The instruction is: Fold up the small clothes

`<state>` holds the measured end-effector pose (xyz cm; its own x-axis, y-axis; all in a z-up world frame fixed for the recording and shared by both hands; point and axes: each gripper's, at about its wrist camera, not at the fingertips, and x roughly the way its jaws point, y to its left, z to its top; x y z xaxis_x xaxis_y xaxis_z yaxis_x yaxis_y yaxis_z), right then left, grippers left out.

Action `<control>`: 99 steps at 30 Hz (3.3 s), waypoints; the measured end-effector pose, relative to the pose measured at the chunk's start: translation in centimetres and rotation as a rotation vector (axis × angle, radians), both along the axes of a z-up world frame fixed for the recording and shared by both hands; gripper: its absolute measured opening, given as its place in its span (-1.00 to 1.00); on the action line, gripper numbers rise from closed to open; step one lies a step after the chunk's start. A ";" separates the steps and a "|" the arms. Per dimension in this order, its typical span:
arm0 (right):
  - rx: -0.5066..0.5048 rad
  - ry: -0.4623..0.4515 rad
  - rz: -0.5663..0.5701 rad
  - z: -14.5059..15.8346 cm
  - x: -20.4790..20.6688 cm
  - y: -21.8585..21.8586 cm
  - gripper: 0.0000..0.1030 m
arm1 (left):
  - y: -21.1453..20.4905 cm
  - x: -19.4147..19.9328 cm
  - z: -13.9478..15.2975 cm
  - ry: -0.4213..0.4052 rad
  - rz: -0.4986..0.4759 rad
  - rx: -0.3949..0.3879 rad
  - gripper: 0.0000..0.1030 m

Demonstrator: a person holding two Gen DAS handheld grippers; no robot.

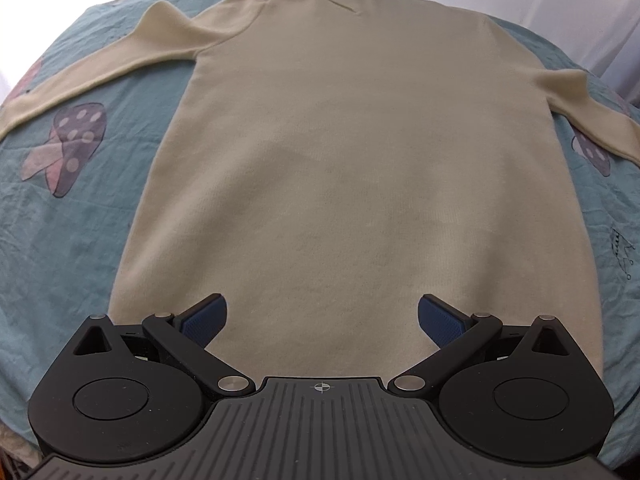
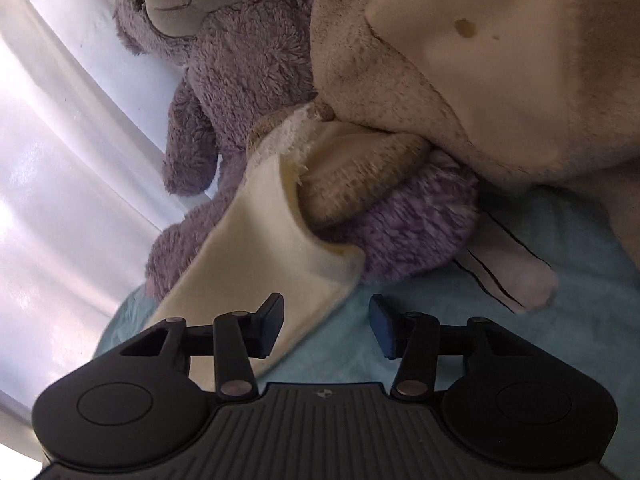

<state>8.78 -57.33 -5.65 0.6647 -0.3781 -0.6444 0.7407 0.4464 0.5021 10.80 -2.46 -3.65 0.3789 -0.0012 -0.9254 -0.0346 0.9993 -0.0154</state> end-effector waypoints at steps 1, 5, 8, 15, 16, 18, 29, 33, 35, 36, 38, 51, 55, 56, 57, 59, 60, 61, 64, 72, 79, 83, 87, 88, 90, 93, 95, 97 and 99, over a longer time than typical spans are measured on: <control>-0.001 0.004 -0.005 -0.1 0.4 -0.2 -0.26 | -0.1 0.1 -0.1 0.003 -0.003 -0.001 1.00; -0.035 0.048 0.002 -0.6 2.0 -0.4 -0.87 | -0.1 0.5 0.2 -0.009 -0.024 -0.047 1.00; -0.120 0.041 0.005 0.9 2.2 0.7 -0.88 | 0.1 1.4 1.1 -0.061 -0.015 -0.058 1.00; -0.472 -0.097 0.446 9.5 5.8 14.7 -0.88 | 0.3 5.9 5.4 -0.286 -0.088 -0.197 1.00; -0.493 -0.132 0.556 10.1 6.5 17.7 -0.88 | 0.3 6.8 5.7 -0.315 -0.104 -0.228 1.00; -0.507 -0.174 0.771 10.1 7.6 23.6 -0.87 | 0.4 8.9 6.1 -0.342 -0.101 -0.290 0.97; -0.215 0.000 1.018 3.2 7.6 30.8 -0.38 | -1.0 19.0 -1.0 -0.112 -0.197 -0.497 -0.04; -0.182 -0.009 0.969 3.4 7.4 28.8 -0.38 | -1.4 20.7 -3.8 -0.053 -0.183 -0.547 -0.25; -0.158 -0.008 0.955 2.9 7.0 28.7 -0.38 | -1.4 21.3 -4.0 -0.037 -0.178 -0.575 -0.34; -0.149 -0.004 0.948 2.7 7.1 28.5 -0.38 | -1.6 21.5 -3.9 -0.029 -0.172 -0.574 -0.47; -0.133 0.000 0.935 2.2 7.6 28.6 -0.38 | -2.2 21.9 -3.7 -0.038 -0.204 -0.568 -0.90; -0.043 -0.023 0.824 2.6 9.8 25.4 -0.32 | 4.4 21.4 2.6 -0.383 -0.197 -0.122 -0.93; 0.045 -0.030 0.788 1.7 10.9 24.4 -0.28 | 8.2 22.3 -0.9 -0.286 -0.102 -0.097 -0.92; 0.065 -0.030 0.782 1.4 11.2 24.3 -0.28 | 8.9 22.3 -1.7 -0.265 -0.090 -0.127 -0.91; 0.086 -0.029 0.776 1.0 11.5 24.3 -0.28 | 9.3 22.3 -2.2 -0.260 -0.080 -0.152 -0.86; 0.133 -0.029 0.764 0.3 12.1 24.3 -0.28 | 10.0 22.4 -2.8 -0.274 -0.056 -0.207 -0.68; 0.154 -0.033 0.758 0.1 12.3 24.4 -0.28 | 10.4 22.5 -2.9 -0.279 -0.038 -0.238 -0.68; 0.174 -0.043 0.750 -0.2 12.6 24.3 -0.28 | 10.6 22.6 -3.0 -0.283 -0.025 -0.265 -0.70; 0.208 -0.060 0.718 -0.5 13.0 24.4 -0.28 | 10.5 23.1 -2.6 -0.311 -0.014 -0.270 -0.92; 0.300 -0.118 0.677 -0.9 13.6 24.3 -0.28 | 11.5 23.0 0.6 -0.460 -0.001 -0.202 -0.93; 0.320 -0.123 0.644 -1.4 14.1 24.6 -0.28 | 13.1 23.3 -0.5 -0.427 0.027 -0.158 -0.93; 0.331 -0.118 0.602 -2.0 14.6 24.5 -0.50 | 12.8 23.3 -1.1 -0.419 0.019 -0.139 -0.93; 0.235 -0.091 0.547 -1.5 14.3 24.6 -0.88 | 12.8 23.5 -1.0 -0.417 0.021 -0.160 -0.93; 0.167 -0.085 0.553 -0.9 14.2 24.9 -0.88 | 12.7 23.5 -1.1 -0.413 0.016 -0.158 -0.93; -0.014 -0.005 0.565 -0.1 14.5 26.1 -0.89 | 12.4 23.7 -1.6 -0.402 0.008 -0.136 -0.93; -0.048 0.075 0.601 -1.1 15.4 26.5 -0.90 | 12.6 24.2 -2.7 -0.359 0.029 -0.145 -0.93; -0.093 0.100 0.655 -0.7 15.6 26.9 -0.81 | 12.9 24.2 -3.1 -0.354 0.032 -0.152 -0.92; -0.111 0.127 0.710 0.1 15.5 27.4 -0.73 | 13.1 24.0 -3.1 -0.357 0.027 -0.153 -0.92; -0.143 0.166 0.752 1.1 15.1 27.9 -0.67 | 13.2 23.9 -3.0 -0.359 0.023 -0.151 -0.92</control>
<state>23.86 -29.38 -4.51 0.6743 0.0484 -0.7369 0.2743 0.9100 0.3108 34.65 10.78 -6.66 0.6800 -0.1154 -0.7240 -0.0223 0.9838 -0.1778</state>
